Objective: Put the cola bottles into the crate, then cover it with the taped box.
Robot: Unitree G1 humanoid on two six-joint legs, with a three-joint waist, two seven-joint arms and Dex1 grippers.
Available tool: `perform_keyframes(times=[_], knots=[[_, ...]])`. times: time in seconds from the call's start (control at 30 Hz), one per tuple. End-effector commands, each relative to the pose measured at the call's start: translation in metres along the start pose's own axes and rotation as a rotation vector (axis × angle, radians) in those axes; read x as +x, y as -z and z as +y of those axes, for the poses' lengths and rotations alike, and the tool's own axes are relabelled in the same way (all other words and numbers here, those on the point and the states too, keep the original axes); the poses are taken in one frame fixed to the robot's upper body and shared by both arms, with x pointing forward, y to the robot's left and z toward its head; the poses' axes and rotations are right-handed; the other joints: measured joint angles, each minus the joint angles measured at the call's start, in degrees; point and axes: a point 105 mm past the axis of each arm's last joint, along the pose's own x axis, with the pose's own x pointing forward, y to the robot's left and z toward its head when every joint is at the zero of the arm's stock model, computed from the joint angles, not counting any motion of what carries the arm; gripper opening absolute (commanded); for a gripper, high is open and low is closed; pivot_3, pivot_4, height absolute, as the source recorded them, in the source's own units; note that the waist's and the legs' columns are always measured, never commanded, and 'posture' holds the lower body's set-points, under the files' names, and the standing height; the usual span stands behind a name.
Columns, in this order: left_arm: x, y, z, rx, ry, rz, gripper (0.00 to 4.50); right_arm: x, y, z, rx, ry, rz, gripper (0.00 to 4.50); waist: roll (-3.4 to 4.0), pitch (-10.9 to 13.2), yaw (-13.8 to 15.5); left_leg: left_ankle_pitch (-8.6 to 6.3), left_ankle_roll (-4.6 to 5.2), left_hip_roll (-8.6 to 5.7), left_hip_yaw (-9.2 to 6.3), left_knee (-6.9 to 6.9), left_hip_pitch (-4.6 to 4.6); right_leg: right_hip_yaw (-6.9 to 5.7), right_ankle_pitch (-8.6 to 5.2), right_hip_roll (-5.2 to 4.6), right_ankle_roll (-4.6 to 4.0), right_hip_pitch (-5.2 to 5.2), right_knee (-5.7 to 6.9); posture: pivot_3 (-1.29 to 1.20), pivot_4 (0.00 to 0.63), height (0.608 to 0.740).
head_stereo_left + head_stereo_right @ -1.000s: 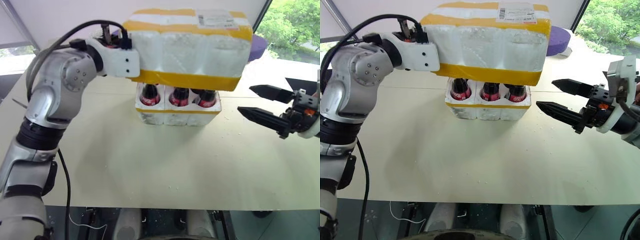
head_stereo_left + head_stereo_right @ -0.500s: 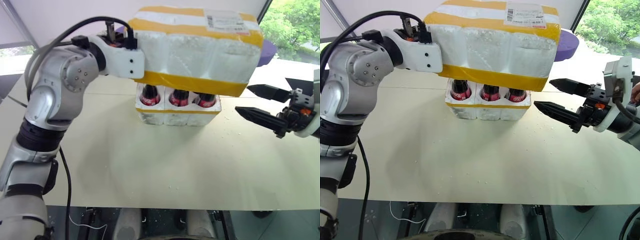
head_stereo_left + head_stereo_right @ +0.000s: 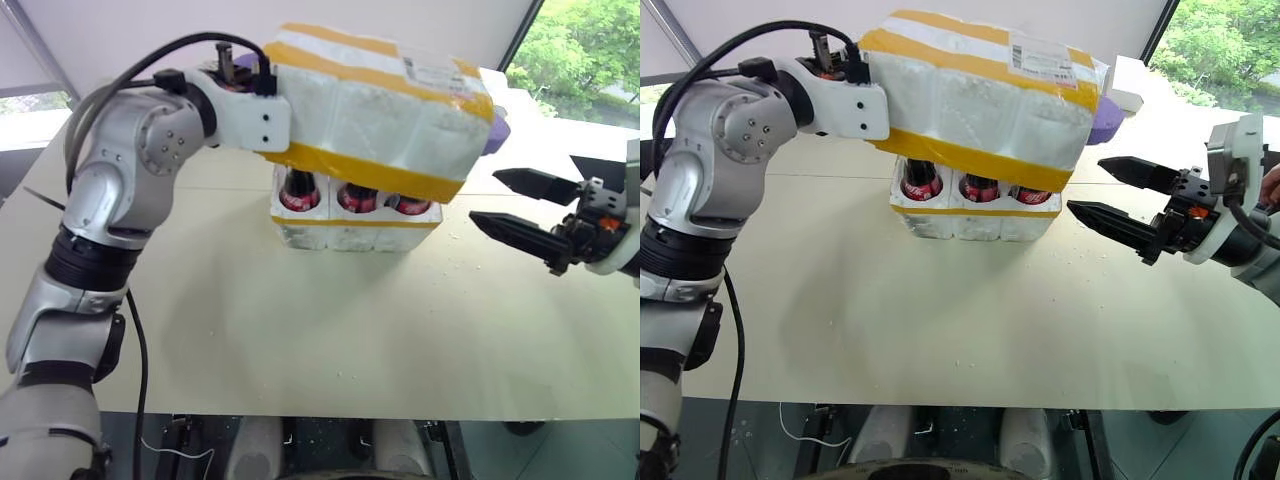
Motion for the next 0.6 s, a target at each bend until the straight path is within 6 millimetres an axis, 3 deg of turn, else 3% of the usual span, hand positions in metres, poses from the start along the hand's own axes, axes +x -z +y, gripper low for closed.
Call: perform_keyframes(times=[0.03, 0.1, 0.13, 0.23, 0.4, 0.6], knots=[[-0.008, -0.006, 0.005, -0.003, -0.016, -0.023, 1.71, -0.002, -0.011, 0.002, -0.036, 0.001, -0.038, 4.50, 0.00, 0.0, 0.0, 0.00, 0.00, 0.00, 0.00, 0.00, 0.00, 0.00, 0.00, 0.00, 0.00, 0.00, 0.00, 0.00, 0.150, 0.740], [-0.010, -0.005, 0.003, -0.007, -0.006, -0.020, 2.48, -0.002, -0.011, 0.001, -0.034, 0.002, -0.039, 4.50, 0.00, 0.0, 0.0, 0.00, 0.00, 0.00, 0.00, 0.00, 0.00, 0.00, 0.00, 0.00, 0.00, 0.00, 0.01, 0.00, 0.150, 0.740], [-0.010, -0.005, 0.002, -0.009, -0.003, -0.019, 3.11, -0.002, -0.011, 0.001, -0.034, 0.002, -0.039, 4.50, 0.00, 0.0, 0.0, 0.00, 0.00, 0.00, 0.00, 0.01, 0.00, 0.00, 0.00, 0.00, 0.00, 0.00, 0.01, 0.00, 0.150, 0.740], [-0.013, -0.004, -0.001, -0.009, 0.014, -0.011, 4.45, -0.002, -0.011, 0.001, -0.032, 0.002, -0.038, 4.50, 0.00, 0.0, 0.0, 0.00, 0.00, 0.00, -0.01, 0.01, 0.00, 0.00, 0.00, 0.00, 0.00, 0.01, 0.00, 0.00, 0.150, 0.740], [-0.022, 0.002, -0.009, -0.050, 0.068, -0.008, 4.45, -0.002, -0.011, -0.002, -0.031, 0.003, -0.032, 4.50, 0.00, 0.0, 0.0, 0.00, 0.00, 0.00, -0.03, 0.01, 0.00, 0.00, 0.00, 0.00, 0.00, 0.00, 0.00, 0.00, 0.150, 0.740], [-0.049, 0.012, -0.039, -0.188, 0.266, -0.012, 4.45, -0.004, -0.012, -0.006, -0.039, 0.005, -0.017, 4.50, 0.01, 0.0, -0.1, 0.00, 0.00, 0.02, -0.03, 0.01, 0.02, 0.00, 0.00, 0.01, 0.00, 0.00, 0.01, 0.00, 0.150, 0.740]])
